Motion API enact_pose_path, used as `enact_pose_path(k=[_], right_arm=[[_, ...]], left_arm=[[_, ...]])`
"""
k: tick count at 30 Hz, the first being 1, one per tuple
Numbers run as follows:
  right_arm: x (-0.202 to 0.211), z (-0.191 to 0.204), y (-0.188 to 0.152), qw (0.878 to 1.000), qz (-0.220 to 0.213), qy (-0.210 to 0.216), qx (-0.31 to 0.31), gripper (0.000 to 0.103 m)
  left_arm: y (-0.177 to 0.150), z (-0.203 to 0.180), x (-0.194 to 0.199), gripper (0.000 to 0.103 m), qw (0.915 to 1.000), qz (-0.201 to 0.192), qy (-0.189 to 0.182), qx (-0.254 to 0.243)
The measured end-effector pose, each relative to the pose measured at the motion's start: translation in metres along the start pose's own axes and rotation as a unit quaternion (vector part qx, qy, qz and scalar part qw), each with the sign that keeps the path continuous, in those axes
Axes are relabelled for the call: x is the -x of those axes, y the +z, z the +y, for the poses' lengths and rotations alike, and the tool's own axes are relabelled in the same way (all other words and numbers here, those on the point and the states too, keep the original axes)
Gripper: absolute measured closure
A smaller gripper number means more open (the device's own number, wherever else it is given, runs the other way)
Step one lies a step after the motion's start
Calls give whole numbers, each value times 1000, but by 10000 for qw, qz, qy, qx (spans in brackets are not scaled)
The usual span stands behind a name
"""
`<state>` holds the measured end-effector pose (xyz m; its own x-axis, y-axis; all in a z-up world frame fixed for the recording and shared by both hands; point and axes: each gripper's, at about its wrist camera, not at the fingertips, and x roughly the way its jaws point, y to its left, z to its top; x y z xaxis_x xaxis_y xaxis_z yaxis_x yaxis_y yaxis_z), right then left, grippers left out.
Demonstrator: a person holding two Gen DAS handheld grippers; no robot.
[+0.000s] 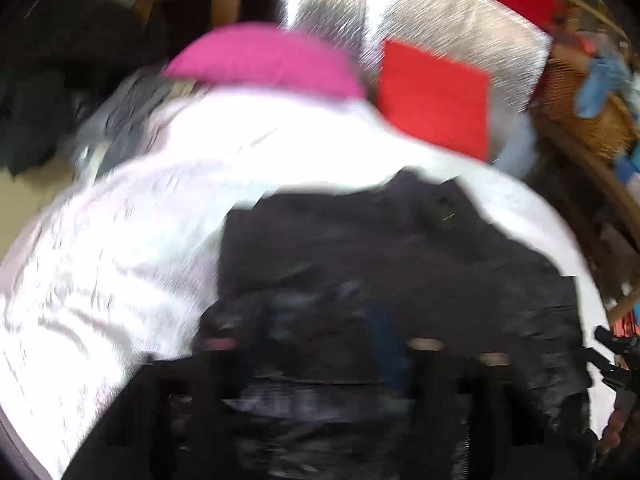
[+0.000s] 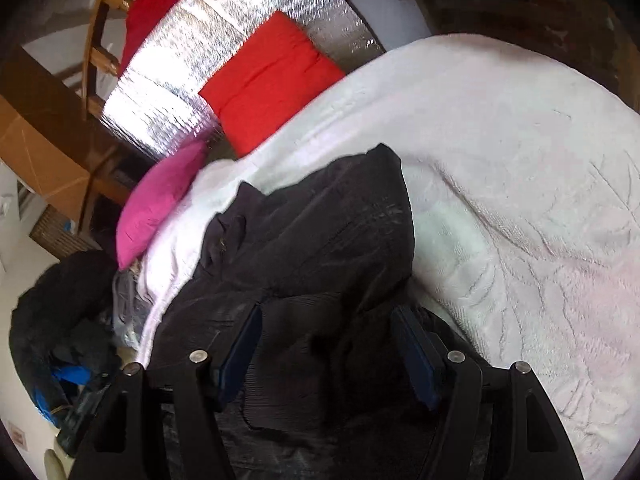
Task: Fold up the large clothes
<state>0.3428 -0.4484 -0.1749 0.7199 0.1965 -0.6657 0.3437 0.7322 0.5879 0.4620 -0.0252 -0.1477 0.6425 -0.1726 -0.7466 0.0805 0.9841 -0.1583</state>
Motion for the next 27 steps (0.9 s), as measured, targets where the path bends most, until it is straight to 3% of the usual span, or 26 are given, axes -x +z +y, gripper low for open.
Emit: enact_pose_path(k=[1,4,7,10,12,15,18,20,22,23,25,27], right_arm=[[-4,0,0,10000,37,-28,-3,32],[-13,3,-2,9996,215,-167,111,33],[-17,24,-10,9967,271,-401,649,34],[-24,50,-20,9809,250,-1126,1567,36],[-19,58,-21,9712,13,-1468,1874,39],[1,59,-14,9771,-355,-1159,1748,39],[-2,54,-13,9840,-191,-902,1526,39],[-24,47,-15,9867,284,-871,1345,48],[-37,45,-17,9847,422,-1014,1352,51],[-38,45,-17,9845,372,-1047,1359,54],[-30,51,-17,9810,171,-1171,1539,75],[-18,57,-20,9777,-122,-1219,1708,89]], left_arm=[[-1,5,-9,86,9998,185,60,70],[-7,3,-26,87,9987,513,-29,17],[-16,-12,-41,87,9956,841,112,-406],[-23,-21,-44,88,9932,837,306,-747],[-25,-28,-44,90,9921,834,327,-877],[-30,-36,-46,91,9904,824,375,-1044],[-33,-39,-50,91,9886,801,430,-1197],[-32,-38,-50,91,9897,807,360,-1130],[-31,-33,-47,91,9913,825,230,-999],[-30,-32,-47,91,9919,824,180,-950],[-26,-23,-49,91,9934,814,76,-807],[-24,-20,-44,91,9943,753,16,-753]])
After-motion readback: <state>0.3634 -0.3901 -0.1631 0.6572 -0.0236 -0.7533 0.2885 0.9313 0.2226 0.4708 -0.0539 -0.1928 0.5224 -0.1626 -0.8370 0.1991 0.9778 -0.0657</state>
